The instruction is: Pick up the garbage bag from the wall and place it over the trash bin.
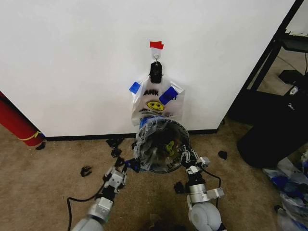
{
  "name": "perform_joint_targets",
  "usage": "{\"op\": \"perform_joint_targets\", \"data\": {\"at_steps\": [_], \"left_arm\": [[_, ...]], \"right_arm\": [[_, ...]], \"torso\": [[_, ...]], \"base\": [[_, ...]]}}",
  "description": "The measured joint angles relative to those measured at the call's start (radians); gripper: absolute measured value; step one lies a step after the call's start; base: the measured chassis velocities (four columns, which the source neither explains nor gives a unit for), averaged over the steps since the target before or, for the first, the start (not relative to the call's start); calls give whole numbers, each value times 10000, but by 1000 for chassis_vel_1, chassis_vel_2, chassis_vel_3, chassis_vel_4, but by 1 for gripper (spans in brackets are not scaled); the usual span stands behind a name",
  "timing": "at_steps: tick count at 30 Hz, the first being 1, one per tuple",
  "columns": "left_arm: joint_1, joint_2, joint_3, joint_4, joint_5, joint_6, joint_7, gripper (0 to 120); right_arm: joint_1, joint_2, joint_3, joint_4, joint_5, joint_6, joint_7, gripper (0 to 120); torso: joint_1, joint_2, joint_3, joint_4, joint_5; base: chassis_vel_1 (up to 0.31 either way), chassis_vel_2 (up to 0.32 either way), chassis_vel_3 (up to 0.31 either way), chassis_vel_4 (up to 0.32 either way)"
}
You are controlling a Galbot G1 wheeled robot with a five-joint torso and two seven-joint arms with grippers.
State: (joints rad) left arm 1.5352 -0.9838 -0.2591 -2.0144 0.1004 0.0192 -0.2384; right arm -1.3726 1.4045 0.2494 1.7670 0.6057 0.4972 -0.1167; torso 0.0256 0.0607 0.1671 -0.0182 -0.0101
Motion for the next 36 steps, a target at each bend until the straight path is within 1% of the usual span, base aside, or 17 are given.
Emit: {"op": "perform_joint_targets", "data": {"at_steps": [1,2,3,4,5,8,11,13,14,17,19,20,22,25,29,33,36], "left_arm": [[49,48,-99,13,-83,-227,469,51],[217,135,-303,42,-189,-843,1508,57],[245,142,-337,51,-193,-997,1709,59],[323,141,-455,117,-169,-1679,2517,64],[323,141,-455,117,-169,-1679,2517,64],[223,-14,-651,342,89,-3076,3683,77],[48,-112,-740,383,-92,-3940,4118,90],[34,-125,-765,358,-149,-4023,4124,92],[41,-156,-817,227,-214,-4082,3982,98],[175,-204,-813,-192,-220,-3680,3254,100],[420,-232,-558,-780,-233,-2722,2345,100],[420,-232,-558,-780,-233,-2722,2345,100],[550,-339,-298,-1172,-141,-2090,1919,100],[559,-587,0,-1510,32,-1589,1597,100],[530,-749,134,-1791,137,-1139,1371,100],[251,-917,225,-1958,226,-290,227,97],[152,-968,232,-1986,158,-23,-235,92]], "right_arm": [[28,1,3,-21,-3,4,58,0],[96,17,6,-68,-16,7,195,0],[114,25,6,-77,-19,7,229,0],[158,53,-1,-100,-33,6,310,0],[158,53,-1,-100,-33,6,310,0],[189,89,-14,-111,-96,7,367,0],[147,56,13,-111,-188,26,364,0],[132,46,25,-111,-222,48,360,0],[100,24,58,-111,-313,132,354,0],[58,13,92,-113,-487,303,350,0],[10,9,92,-130,-752,459,336,0],[10,9,92,-130,-752,459,336,0],[-17,19,59,-127,-970,559,331,0],[-45,68,-18,-90,-1443,727,379,0],[-67,127,-71,-86,-2146,971,465,0],[-139,229,-177,-62,-2809,1174,488,0],[-159,261,-198,-62,-2997,1228,482,0]], "torso": [[0,0,0,0,0],[0,0,0,1,1],[0,0,0,2,2],[0,0,0,4,1],[0,0,0,4,1],[0,0,0,2,-1],[0,0,0,0,-1],[0,0,0,-1,0],[0,0,0,-1,0],[0,0,0,-1,1],[0,0,0,1,1],[0,0,0,1,1],[0,0,0,1,2],[0,0,0,1,1],[0,0,0,1,1],[0,0,0,1,1],[0,0,0,0,0]], "base": [[0,0,0,0],[0,0,0,0],[0,0,0,0],[0,0,0,0],[0,0,0,0],[0,0,0,0],[0,0,0,0],[0,0,0,0],[0,0,0,0],[0,0,0,0],[0,0,0,0],[0,0,0,0],[0,0,0,0],[0,0,0,0],[0,0,0,0],[0,0,0,0],[0,0,0,0]]}}
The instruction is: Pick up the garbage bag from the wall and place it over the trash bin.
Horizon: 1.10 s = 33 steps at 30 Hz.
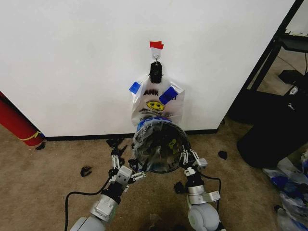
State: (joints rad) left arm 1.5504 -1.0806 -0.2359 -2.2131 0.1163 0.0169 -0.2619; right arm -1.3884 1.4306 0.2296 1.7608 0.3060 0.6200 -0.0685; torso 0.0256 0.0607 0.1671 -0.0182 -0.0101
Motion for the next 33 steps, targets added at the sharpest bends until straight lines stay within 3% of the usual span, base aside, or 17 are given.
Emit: {"op": "perform_joint_targets", "data": {"at_steps": [7,9,13,17,19,24,33], "left_arm": [[105,15,-18,-222,-24,488,-459,68],[215,40,-9,-383,-71,668,-436,57],[292,56,-12,-461,-77,690,-405,47],[536,130,-40,-642,-118,690,-332,29],[545,133,-40,-648,-124,689,-323,27],[553,140,-61,-664,-245,637,-145,4],[290,129,-115,-414,-432,496,151,0]], "right_arm": [[-15,11,-18,-11,-100,29,-5,0],[-14,8,-13,-11,-99,29,-9,0],[-19,11,4,-3,-93,28,-10,0],[-70,3,47,63,-75,28,-15,0],[-75,1,50,69,-73,28,-15,0],[-133,-28,84,146,-52,25,-31,0],[-177,-87,90,192,149,25,-334,0]], "torso": [[0,0,0,0,0],[0,0,0,1,0],[0,0,0,0,-2],[0,0,0,1,-1],[0,0,0,1,-1],[0,0,0,1,-1],[0,0,0,0,0]], "base": [[0,0,0,0],[0,0,0,0],[0,0,0,0],[0,0,0,0],[0,0,0,0],[0,0,0,0],[0,0,0,0]]}}
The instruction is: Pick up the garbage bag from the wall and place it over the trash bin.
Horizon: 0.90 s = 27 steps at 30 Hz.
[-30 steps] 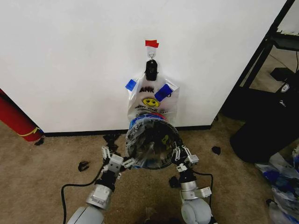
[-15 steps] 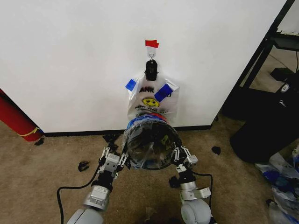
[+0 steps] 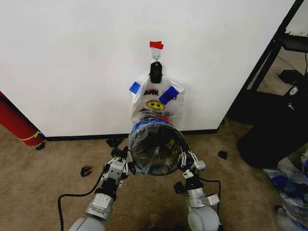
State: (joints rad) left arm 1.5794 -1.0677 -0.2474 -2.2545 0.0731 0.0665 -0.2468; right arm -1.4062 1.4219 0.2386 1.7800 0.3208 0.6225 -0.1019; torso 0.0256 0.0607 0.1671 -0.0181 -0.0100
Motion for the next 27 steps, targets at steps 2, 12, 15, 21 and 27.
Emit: {"op": "perform_joint_targets", "data": {"at_steps": [2,12,15,21,27], "left_arm": [[-182,9,-40,185,4,-81,56,0],[-583,150,-247,802,354,-700,231,0],[-476,209,-280,748,219,-908,426,0],[-272,516,-643,816,131,-1550,1522,19],[-647,689,-1177,1606,105,-2553,2466,39]], "right_arm": [[-32,-47,-14,77,269,-28,-300,0],[-211,-281,-21,399,1772,-469,-1188,0],[-198,-289,33,357,1858,-499,-1284,0],[0,-315,274,-68,2194,-499,-1682,0],[214,-530,595,-639,3344,-777,-2354,0]], "torso": [[0,0,0,0,0],[0,0,0,0,-2],[0,0,0,0,-2],[-1,0,0,1,0],[0,0,0,0,-1]], "base": [[0,0,0,0],[0,0,0,0],[0,0,0,0],[0,0,0,0],[0,0,0,0]]}}
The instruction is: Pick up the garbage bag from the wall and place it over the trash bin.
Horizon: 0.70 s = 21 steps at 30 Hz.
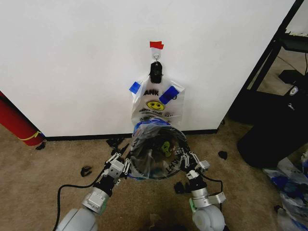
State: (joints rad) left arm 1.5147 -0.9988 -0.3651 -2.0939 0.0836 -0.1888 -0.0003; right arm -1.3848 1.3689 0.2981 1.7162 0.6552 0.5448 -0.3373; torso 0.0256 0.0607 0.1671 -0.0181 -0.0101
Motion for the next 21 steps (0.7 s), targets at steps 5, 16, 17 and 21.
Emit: {"op": "perform_joint_targets", "data": {"at_steps": [5,16,17,21], "left_arm": [[-405,23,-400,515,-12,-476,342,52],[-1259,668,-688,442,-3618,-631,2684,98],[-1341,741,-687,557,-3796,-833,3297,98],[-1462,811,-673,755,-3992,-1112,4088,100]], "right_arm": [[12,-180,221,-325,432,-62,-518,0],[34,-1041,1276,-962,818,-276,-4207,0],[88,-1143,1479,-1077,807,-317,-4740,0],[142,-1289,1741,-1236,705,-368,-5427,0]], "torso": [[0,0,0,0,-2],[0,0,0,1,2],[0,0,0,0,2],[0,0,1,0,0]], "base": [[0,0,0,0],[0,0,0,0],[0,0,0,0],[0,0,0,0]]}}
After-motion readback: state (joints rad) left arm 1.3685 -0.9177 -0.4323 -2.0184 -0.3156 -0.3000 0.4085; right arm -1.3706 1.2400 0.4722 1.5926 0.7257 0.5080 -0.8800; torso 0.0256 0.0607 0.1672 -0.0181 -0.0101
